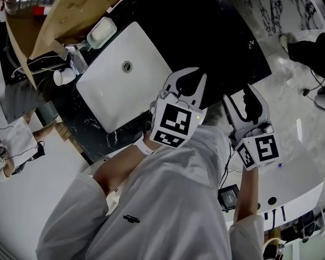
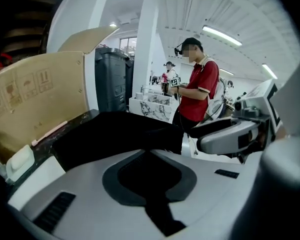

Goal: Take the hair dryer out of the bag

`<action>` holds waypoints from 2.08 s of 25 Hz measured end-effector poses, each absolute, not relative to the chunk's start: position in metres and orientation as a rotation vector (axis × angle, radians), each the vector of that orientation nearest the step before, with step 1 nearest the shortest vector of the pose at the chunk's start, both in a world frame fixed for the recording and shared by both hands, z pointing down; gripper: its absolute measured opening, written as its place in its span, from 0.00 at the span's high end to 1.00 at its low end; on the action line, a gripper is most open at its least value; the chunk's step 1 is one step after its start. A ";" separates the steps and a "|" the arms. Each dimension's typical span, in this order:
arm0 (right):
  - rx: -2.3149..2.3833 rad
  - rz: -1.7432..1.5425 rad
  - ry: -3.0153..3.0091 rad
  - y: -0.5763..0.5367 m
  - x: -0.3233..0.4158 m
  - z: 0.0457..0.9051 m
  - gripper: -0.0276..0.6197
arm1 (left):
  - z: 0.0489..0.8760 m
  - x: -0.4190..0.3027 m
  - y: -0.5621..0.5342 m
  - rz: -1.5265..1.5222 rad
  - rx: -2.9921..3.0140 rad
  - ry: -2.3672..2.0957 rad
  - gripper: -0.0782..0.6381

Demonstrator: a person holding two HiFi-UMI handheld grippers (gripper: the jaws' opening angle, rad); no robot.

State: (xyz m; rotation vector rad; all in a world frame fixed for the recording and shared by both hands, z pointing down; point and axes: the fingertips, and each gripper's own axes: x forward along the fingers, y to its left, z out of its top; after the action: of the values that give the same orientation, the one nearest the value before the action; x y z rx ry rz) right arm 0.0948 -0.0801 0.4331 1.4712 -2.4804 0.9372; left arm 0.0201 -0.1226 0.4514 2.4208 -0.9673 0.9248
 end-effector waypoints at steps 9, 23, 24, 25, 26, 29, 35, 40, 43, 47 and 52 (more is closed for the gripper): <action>1.343 0.974 -2.469 -0.098 0.071 0.458 0.53 | 0.442 0.019 -0.137 0.851 2.396 -1.031 0.86; 1.373 0.937 -2.322 -0.144 0.045 0.480 0.52 | 0.438 0.011 -0.159 0.803 2.371 -1.092 0.86; 1.385 0.934 -2.305 -0.147 0.045 0.482 0.52 | 0.438 0.010 -0.160 0.801 2.370 -1.092 0.86; 1.396 0.937 -2.287 -0.150 0.046 0.485 0.52 | 0.438 0.010 -0.160 0.799 2.369 -1.091 0.86; 1.404 0.944 -2.273 -0.153 0.046 0.487 0.52 | 0.439 0.010 -0.161 0.796 2.367 -1.089 0.86; 1.387 0.961 -2.250 -0.161 0.042 0.494 0.52 | 0.438 0.009 -0.163 0.776 2.358 -1.090 0.86; 1.406 1.006 -2.155 -0.178 0.040 0.515 0.52 | 0.437 0.009 -0.167 0.731 2.334 -1.089 0.86; 1.386 0.988 -2.139 -0.184 0.033 0.517 0.54 | 0.439 0.004 -0.170 0.712 2.317 -1.093 0.86; 1.334 1.007 -2.135 -0.183 0.031 0.522 0.57 | 0.442 0.002 -0.171 0.722 2.313 -1.093 0.86; 1.306 1.051 -2.159 -0.182 0.032 0.522 0.59 | 0.443 0.004 -0.170 0.746 2.326 -1.082 0.86; 1.295 1.056 -2.187 -0.179 0.031 0.519 0.60 | 0.445 0.004 -0.170 0.770 2.326 -1.091 0.86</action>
State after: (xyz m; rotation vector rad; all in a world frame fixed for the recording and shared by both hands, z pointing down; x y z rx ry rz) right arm 0.0306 -0.1793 0.5187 1.2950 -2.1866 1.0560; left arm 0.0045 -0.1703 0.4450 2.3258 -1.0910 0.7700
